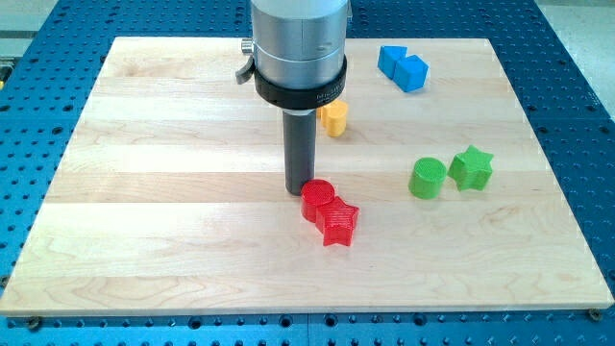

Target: Adjust the green star right to the green circle

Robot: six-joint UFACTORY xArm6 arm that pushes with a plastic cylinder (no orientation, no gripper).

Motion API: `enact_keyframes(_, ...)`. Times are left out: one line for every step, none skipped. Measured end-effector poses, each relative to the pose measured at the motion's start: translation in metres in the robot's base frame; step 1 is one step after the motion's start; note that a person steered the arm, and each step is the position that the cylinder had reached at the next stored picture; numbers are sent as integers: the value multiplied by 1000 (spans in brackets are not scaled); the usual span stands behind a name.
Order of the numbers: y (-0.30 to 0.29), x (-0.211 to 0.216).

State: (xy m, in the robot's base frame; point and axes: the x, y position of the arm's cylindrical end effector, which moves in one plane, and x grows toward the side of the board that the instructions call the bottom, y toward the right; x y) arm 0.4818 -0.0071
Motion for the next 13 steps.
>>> enact_keyframes(0,0)
enact_keyframes(0,1)
enact_keyframes(0,4)
enact_keyframes(17,-23)
enact_keyframes(94,-31)
enact_keyframes(144,-50)
enact_keyframes(198,-52)
enact_keyframes(230,-54)
enact_keyframes(234,-70)
enact_keyframes(227,-54)
enact_keyframes(230,-42)
enact_keyframes(230,-41)
enact_keyframes(230,-33)
